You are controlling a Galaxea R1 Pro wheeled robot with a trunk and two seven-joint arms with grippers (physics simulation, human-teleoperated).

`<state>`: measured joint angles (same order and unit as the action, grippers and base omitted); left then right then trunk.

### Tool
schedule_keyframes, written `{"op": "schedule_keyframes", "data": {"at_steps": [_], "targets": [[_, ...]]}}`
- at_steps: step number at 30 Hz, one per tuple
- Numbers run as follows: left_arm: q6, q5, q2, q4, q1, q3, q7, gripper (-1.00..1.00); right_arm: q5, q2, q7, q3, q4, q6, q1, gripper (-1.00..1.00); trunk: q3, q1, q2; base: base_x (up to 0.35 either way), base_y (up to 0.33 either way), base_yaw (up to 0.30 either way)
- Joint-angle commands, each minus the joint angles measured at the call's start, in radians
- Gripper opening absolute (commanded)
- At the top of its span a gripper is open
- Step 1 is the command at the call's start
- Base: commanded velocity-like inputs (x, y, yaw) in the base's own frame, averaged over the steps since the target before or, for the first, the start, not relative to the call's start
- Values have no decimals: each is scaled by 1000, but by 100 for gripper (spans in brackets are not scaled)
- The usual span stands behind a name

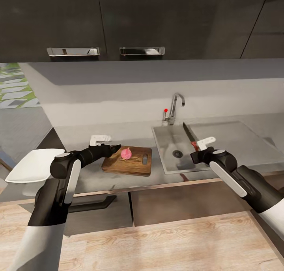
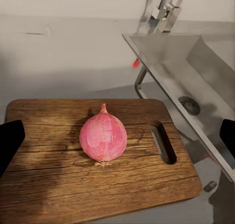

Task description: In the kitchen, take the Vidalia onion out of the sink, dice it on the chopping board with the paring knife, put the diced onion into the bowl on the countertop, then place both the paring knife and the chopping board into the sink.

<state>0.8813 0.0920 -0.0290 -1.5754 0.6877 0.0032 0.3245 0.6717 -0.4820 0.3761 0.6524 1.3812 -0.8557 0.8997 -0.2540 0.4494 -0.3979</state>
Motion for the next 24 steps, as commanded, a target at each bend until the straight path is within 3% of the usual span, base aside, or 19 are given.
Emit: {"op": "schedule_keyframes", "data": {"at_steps": [1, 5, 6, 7, 10, 12, 14, 17, 18, 19, 22, 24], "targets": [[5, 8, 0, -1, 1, -6, -2, 100, 9, -1, 18, 4, 4, 0, 1, -100, -2, 1, -2, 0, 0, 0], [3, 8, 1, -1, 1, -11, -1, 100, -23, -1, 23, 5, 39, 0, 2, -100, -2, 1, -2, 0, 0, 0], [3, 8, 1, 0, 1, -12, -1, 100, -54, -2, 23, 5, 47, 0, 1, -100, -2, 1, -2, 0, 0, 0], [4, 8, 1, 0, 1, -13, -1, 100, -119, -2, 22, 5, 59, 2, 2, -100, -2, 1, -2, 0, 0, 0], [5, 8, 2, -1, 1, -13, -1, 100, -226, -2, 15, 6, 69, 4, 1, -100, -2, 1, -2, 0, 0, 0], [6, 8, 2, 0, 1, -13, 0, 100, -333, -3, -29, 12, 73, 9, 2, -100, -2, 1, -2, 0, 0, 0], [6, 8, 2, 0, 1, -13, 1, 100, -382, -4, -70, 15, 74, 23, 1, -100, -2, 1, -2, 0, 0, 0], [6, 8, 2, 0, 1, -15, 2, 100, -504, -7, -215, 18, 75, 98, 2, -100, -2, 1, -2, 0, 0, 0], [6, 8, 1, 0, 1, -15, 2, 100, -670, -11, -366, 18, 76, 172, 2, -100, -2, 1, -2, 0, 0, 0], [6, 8, 1, 0, 1, -15, 2, 100, -742, -13, -417, 19, 76, 198, 2, -100, -2, 1, -2, 0, 0, 0], [6, 8, 1, 2, 1, -14, 3, 100, -859, -15, -521, 19, 76, 280, 2, -100, -2, 1, -2, 0, 0, 0], [6, 8, 1, 2, 1, -14, 3, 100, -889, -19, -560, 18, 76, 338, 2, -100, -2, 1, -2, 0, 0, 0]]}}
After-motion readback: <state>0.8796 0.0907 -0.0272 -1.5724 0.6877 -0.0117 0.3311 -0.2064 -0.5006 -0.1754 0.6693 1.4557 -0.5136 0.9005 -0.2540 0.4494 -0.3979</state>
